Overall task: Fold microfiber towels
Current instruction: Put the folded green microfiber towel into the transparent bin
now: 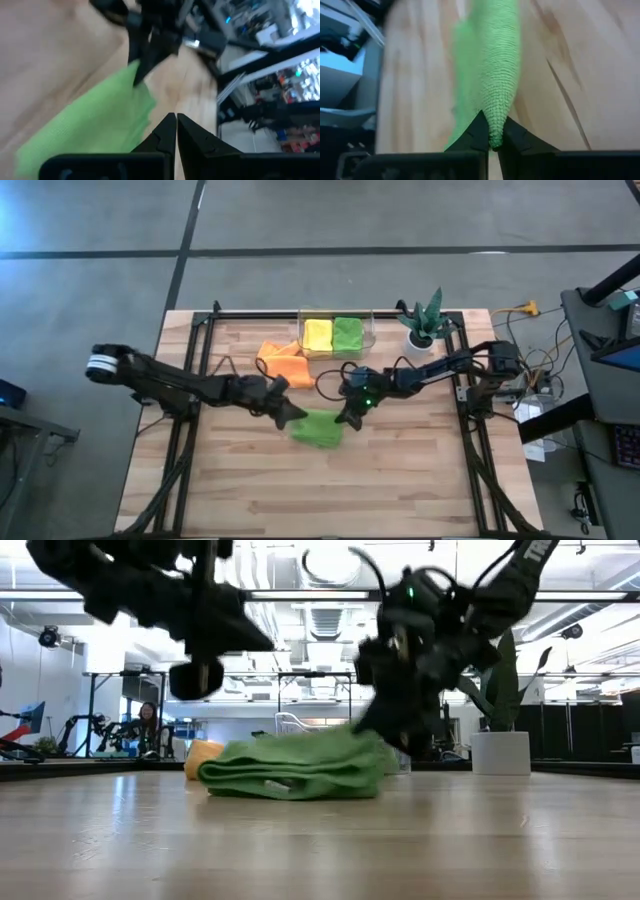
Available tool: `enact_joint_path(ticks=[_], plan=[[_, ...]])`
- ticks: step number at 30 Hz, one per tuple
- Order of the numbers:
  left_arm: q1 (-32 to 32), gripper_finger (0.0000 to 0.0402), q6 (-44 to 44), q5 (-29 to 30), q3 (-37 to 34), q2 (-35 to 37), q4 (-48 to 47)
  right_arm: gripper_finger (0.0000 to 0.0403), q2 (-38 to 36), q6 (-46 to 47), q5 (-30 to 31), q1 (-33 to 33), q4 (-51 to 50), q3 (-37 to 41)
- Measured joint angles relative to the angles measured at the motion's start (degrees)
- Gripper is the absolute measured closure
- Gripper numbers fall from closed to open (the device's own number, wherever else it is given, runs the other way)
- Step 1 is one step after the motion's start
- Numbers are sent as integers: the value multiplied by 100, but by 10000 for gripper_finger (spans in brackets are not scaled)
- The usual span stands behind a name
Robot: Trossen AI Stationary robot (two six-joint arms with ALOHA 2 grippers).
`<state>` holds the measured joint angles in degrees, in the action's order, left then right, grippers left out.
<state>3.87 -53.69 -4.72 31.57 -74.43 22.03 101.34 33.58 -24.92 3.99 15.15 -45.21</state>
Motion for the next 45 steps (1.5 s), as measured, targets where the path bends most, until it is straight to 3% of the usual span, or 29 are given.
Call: enact_joint_path(ticks=[4, 9, 15, 18, 22, 31, 37, 45], plan=[[-43, 402, 204, 373, 2, 758, -514, 393, -325, -89, 226, -39, -244, -324], [-45, 402, 476, 827, 0, 1703, -1238, 393, -752, -790, 813, -114, -1593, -1095], [-45, 402, 761, 1104, 0, 2464, -1591, 394, -1044, -1807, 2170, -140, -3550, -2317], [-45, 402, 779, 1175, -7, 2645, -1664, 394, -1088, -2254, 2950, -80, -4178, -2938], [-45, 402, 908, 1219, -7, 2692, -1689, 394, -1060, -2861, 3530, 132, -4732, -3706], [-45, 402, 914, 1214, -8, 2412, -1699, 394, -822, -3386, 3573, 1047, -5809, -4619], [-45, 402, 959, 1183, -7, 2268, -1705, 394, -745, -3712, 3871, 1513, -6197, -4664], [-52, 402, 1104, 1181, -7, 2078, -1703, 394, -660, -3644, 3623, 1918, -6386, -4645]])
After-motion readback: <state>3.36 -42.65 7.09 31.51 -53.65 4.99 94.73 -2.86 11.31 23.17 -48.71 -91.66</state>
